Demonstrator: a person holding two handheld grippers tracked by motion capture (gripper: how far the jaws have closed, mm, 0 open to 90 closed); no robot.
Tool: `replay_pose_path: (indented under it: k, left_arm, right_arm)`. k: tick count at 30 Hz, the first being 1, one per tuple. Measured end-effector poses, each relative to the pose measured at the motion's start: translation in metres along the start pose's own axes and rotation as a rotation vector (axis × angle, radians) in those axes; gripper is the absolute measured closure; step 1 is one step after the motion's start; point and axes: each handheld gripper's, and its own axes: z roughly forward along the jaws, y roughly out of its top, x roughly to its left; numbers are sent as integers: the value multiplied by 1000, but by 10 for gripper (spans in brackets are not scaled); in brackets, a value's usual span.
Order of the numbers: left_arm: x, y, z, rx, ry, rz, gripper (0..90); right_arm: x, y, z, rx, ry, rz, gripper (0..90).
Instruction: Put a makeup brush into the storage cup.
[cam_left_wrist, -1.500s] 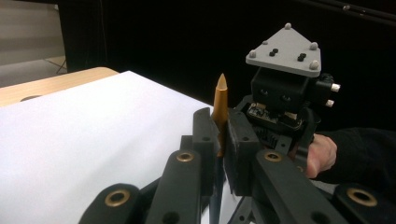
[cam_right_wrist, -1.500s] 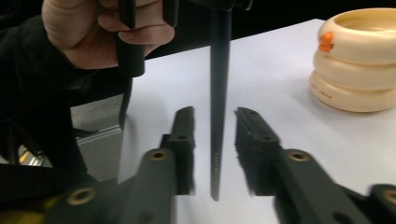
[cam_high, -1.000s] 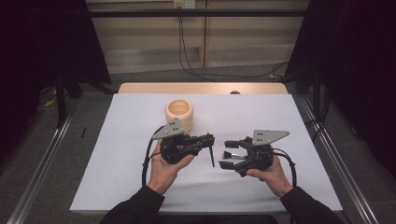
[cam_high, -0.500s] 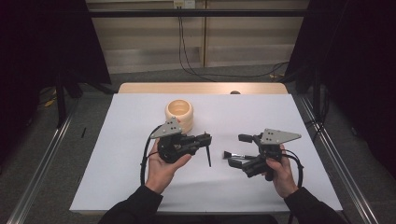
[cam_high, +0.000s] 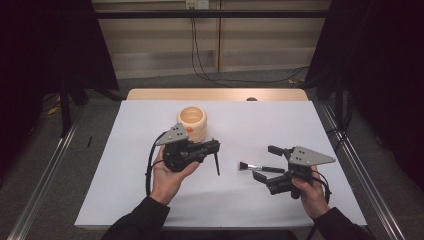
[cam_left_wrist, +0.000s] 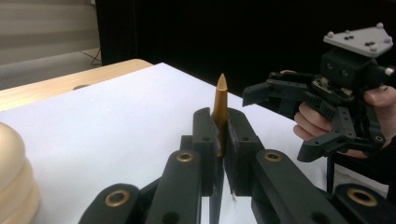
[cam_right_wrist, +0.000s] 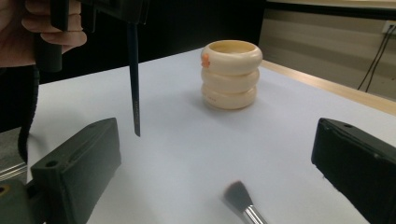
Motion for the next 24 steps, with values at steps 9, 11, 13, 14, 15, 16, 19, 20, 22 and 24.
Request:
replay_pose_path:
  k: [9, 11, 13, 14, 15, 16, 19, 20, 22, 24]
  left_arm:
    - [16, 6, -8, 3, 41, -5, 843]
    - [19, 7, -10, 1, 48, -7, 843]
    - [22, 9, -11, 0, 53, 0, 843]
    - [23, 10, -11, -1, 56, 1, 843]
    - [25, 11, -11, -5, 54, 2, 843]
    - [25, 12, -12, -2, 66, 5, 843]
    - [29, 15, -14, -8, 84, 0, 843]
    - [32, 16, -14, -15, 71, 1, 843]
    - [34, 18, -14, -11, 88, 3, 843]
    - [37, 21, -13, -4, 83, 8, 843]
  right_arm:
    - [-7, -11, -20, -1, -57, 15, 10]
    - [-7, -11, -21, -3, -60, 20, 10]
    - [-7, -12, -23, -4, -64, 29, 11]
    - [-7, -12, -24, -2, -67, 28, 12]
    - [-7, -14, -26, 4, -71, 28, 13]
    - [-7, -15, -28, 5, -66, 29, 13]
    - [-8, -20, -34, 11, -76, 32, 13]
    - [-8, -21, -36, 10, -83, 36, 13]
    - [-9, -21, -37, 9, -84, 30, 13]
    - [-8, -21, -36, 11, -88, 32, 14]
